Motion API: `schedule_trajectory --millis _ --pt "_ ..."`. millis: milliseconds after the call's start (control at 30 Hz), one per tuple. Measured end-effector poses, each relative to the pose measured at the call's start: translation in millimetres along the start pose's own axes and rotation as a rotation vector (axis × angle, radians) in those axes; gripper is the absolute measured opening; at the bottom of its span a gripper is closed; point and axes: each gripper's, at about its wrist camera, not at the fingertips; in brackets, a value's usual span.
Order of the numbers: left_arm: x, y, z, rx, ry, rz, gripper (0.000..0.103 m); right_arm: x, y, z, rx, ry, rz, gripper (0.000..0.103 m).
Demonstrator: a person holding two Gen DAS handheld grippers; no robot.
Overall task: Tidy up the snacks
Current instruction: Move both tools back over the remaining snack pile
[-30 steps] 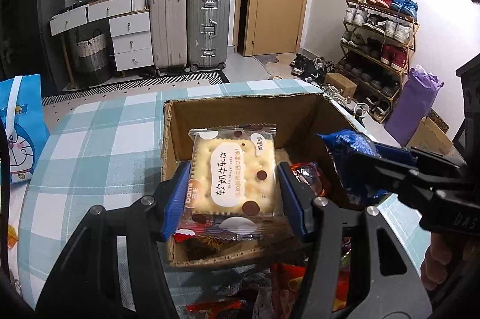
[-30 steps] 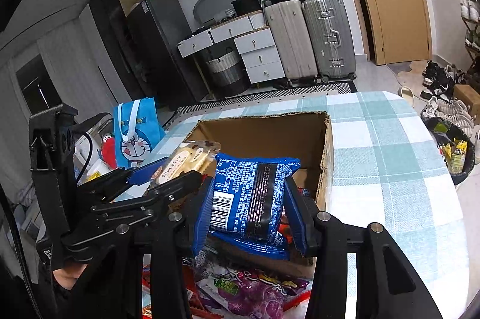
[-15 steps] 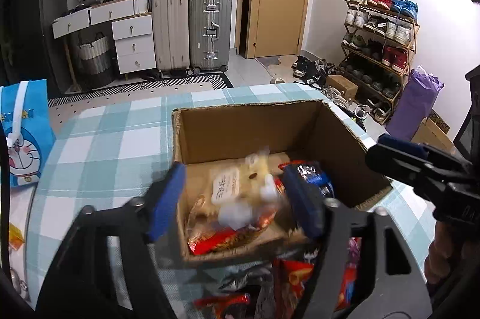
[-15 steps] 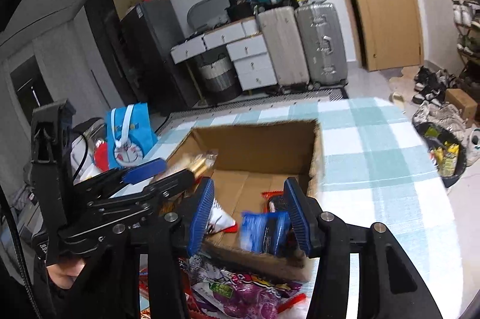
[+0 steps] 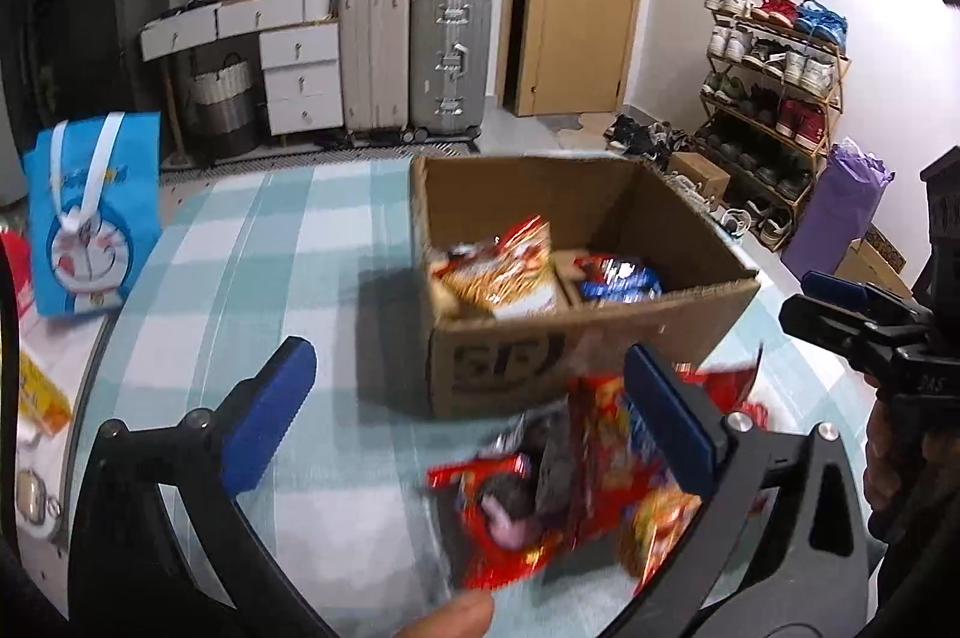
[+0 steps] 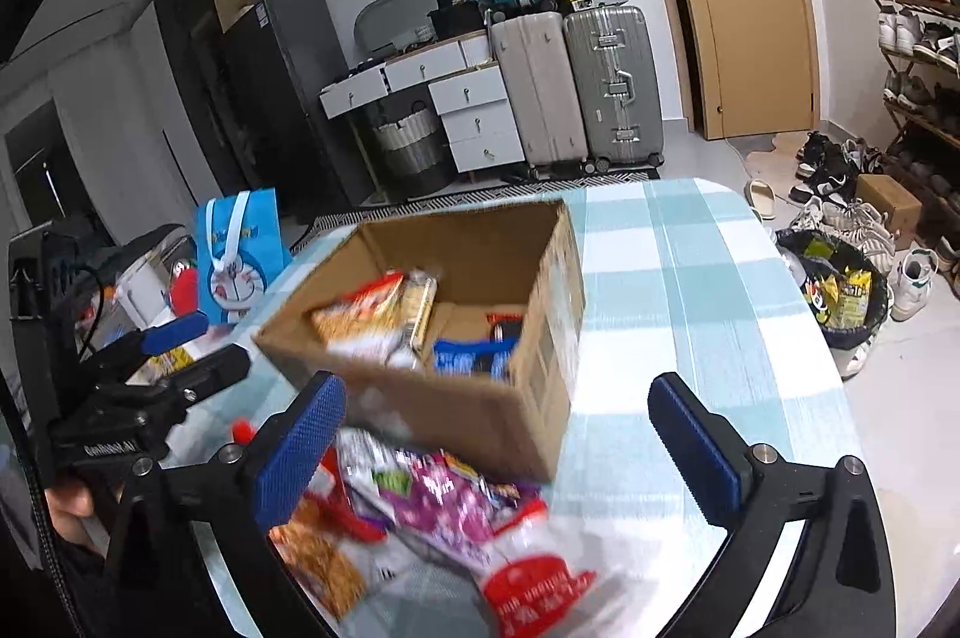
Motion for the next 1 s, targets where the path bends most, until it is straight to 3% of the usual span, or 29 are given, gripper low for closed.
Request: schedule_trajectory --millis 333,667,1000 --pt "-46 15 12 0.012 0.055 0.009 0.102 -39 1 -1 -0.025 0.094 0.035 0.103" --pt "-47 15 -8 0.039 0.122 -0.010 0.102 -58 -3 -19 -0.041 0.230 0.082 0.103" --pt "-55 30 -28 0.059 0.179 0.002 0.102 -69 2 -37 -0.070 0.296 0.123 0.102"
Point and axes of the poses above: each gripper's, at about its wrist camera, not at the fingertips, and z roughly against the way its jaws point, y to its left, x to its top, and after that the axes turned 1 degree about z, right-handed
